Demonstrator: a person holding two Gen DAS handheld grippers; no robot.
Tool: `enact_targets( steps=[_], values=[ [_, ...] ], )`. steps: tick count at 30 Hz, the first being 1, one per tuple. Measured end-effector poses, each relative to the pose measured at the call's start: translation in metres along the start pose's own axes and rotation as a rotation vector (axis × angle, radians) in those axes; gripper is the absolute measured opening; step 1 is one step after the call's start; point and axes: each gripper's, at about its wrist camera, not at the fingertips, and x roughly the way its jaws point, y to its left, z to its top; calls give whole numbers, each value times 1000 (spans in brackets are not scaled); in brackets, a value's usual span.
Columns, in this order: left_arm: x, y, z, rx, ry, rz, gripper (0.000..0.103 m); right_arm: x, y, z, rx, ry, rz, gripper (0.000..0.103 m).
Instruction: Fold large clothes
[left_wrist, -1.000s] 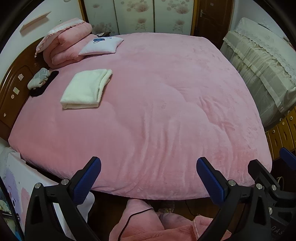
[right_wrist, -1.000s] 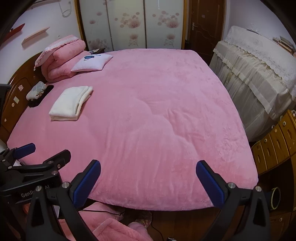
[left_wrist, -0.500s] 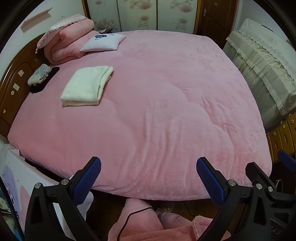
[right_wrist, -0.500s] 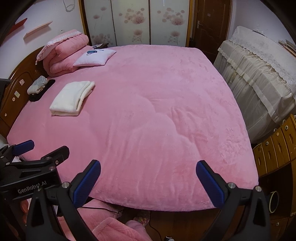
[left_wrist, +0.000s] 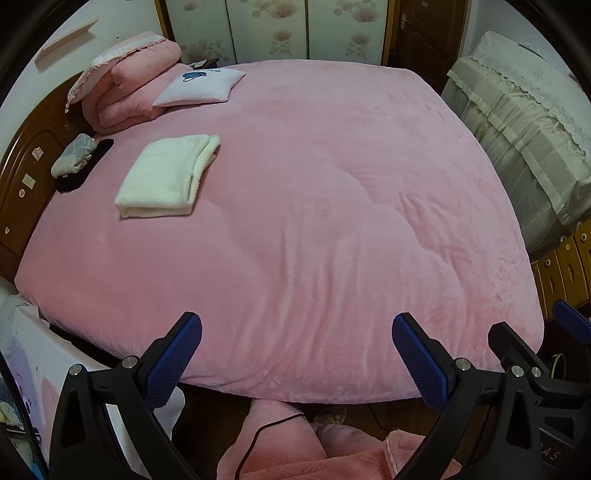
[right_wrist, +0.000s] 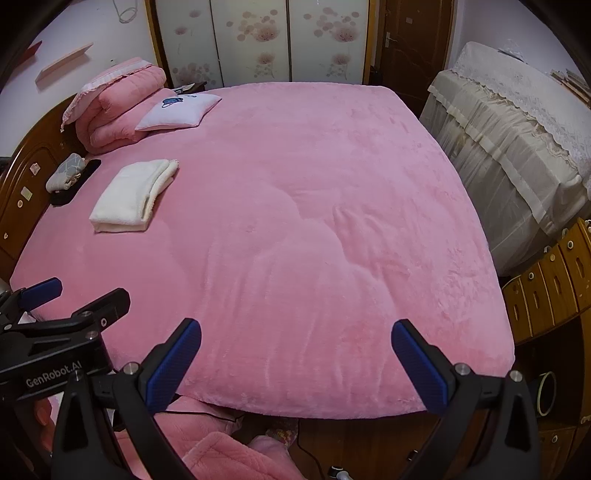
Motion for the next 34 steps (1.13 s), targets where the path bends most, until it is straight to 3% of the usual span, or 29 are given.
enact_targets(
  steps=[26,34],
  values=[
    [2,-8,9,34,0,29,102,15,-15,6,30,33,19,103],
    [0,-8,13,27,-36,28,102,25,-25,12,53,51,27,103]
  ],
)
